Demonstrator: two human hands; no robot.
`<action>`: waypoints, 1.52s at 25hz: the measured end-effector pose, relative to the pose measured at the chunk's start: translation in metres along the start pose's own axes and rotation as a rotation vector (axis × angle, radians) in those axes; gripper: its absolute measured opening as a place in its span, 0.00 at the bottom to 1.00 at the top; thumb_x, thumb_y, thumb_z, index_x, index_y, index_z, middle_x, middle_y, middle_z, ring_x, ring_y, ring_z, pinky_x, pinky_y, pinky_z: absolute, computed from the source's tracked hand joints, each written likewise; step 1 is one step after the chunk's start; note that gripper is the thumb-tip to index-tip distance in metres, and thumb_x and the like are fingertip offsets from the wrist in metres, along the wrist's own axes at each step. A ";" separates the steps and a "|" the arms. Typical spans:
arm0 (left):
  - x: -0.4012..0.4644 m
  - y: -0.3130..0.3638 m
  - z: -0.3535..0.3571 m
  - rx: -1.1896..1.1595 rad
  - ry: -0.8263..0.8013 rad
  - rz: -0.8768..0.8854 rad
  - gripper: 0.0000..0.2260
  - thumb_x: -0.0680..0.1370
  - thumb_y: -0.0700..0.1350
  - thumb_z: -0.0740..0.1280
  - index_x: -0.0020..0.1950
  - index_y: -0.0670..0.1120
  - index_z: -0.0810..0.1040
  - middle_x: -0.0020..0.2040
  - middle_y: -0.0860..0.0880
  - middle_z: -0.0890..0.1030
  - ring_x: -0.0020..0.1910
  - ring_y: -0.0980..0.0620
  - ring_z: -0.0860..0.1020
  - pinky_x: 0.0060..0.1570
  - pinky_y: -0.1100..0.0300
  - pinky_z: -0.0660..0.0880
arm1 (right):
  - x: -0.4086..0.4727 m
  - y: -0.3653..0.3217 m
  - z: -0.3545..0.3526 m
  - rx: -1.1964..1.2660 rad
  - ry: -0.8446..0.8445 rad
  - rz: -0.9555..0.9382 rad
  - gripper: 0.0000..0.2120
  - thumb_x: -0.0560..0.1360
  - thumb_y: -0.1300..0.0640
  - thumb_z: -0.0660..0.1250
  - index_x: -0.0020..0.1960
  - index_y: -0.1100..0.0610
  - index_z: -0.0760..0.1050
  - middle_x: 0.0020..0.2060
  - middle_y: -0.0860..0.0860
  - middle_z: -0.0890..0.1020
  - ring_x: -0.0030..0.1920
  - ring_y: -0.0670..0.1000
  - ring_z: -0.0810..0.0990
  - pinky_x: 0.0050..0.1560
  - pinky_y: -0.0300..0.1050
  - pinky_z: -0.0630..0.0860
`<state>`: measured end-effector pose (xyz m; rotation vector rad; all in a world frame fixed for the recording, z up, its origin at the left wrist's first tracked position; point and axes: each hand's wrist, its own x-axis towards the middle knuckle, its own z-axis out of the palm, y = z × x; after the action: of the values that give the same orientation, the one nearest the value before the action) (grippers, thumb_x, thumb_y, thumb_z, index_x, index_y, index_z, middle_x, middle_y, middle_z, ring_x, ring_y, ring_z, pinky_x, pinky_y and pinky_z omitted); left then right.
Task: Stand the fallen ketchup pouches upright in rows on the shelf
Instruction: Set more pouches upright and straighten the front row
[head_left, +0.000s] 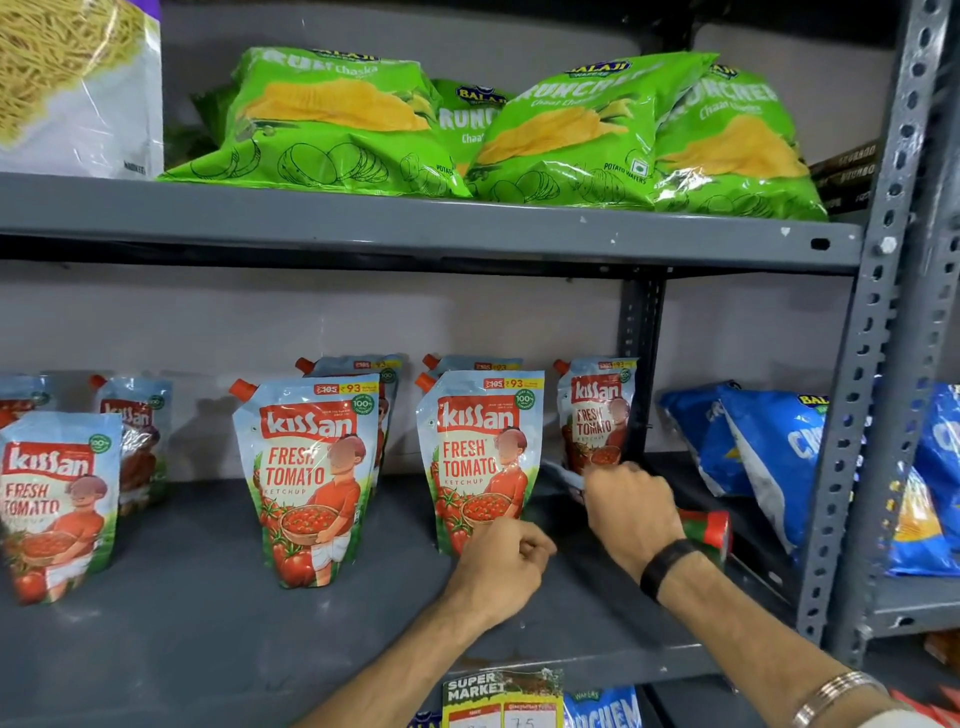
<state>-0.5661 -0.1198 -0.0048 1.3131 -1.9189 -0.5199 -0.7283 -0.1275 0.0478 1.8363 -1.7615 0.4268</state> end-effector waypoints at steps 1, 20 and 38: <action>0.004 0.003 0.005 -0.012 0.005 -0.012 0.12 0.80 0.42 0.65 0.57 0.49 0.86 0.53 0.53 0.88 0.52 0.57 0.84 0.55 0.60 0.81 | 0.004 0.010 -0.002 0.017 -0.006 0.031 0.06 0.75 0.54 0.69 0.50 0.54 0.80 0.44 0.54 0.86 0.43 0.56 0.86 0.39 0.50 0.80; 0.071 0.085 0.053 -0.791 0.200 -0.281 0.08 0.81 0.42 0.68 0.57 0.45 0.85 0.54 0.46 0.88 0.56 0.46 0.85 0.54 0.47 0.83 | 0.028 0.105 0.003 1.602 0.202 0.860 0.10 0.80 0.62 0.60 0.51 0.63 0.80 0.45 0.59 0.86 0.44 0.58 0.86 0.43 0.52 0.84; 0.095 0.064 0.059 -0.491 0.396 -0.228 0.22 0.80 0.44 0.67 0.26 0.45 0.68 0.28 0.47 0.77 0.32 0.45 0.75 0.39 0.39 0.81 | 0.045 0.101 0.042 1.635 0.195 0.862 0.14 0.80 0.63 0.59 0.41 0.55 0.80 0.46 0.56 0.87 0.42 0.53 0.86 0.42 0.49 0.83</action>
<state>-0.6695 -0.1857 0.0342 1.2008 -1.2271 -0.7288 -0.8299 -0.1869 0.0580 1.3913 -2.0472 2.8740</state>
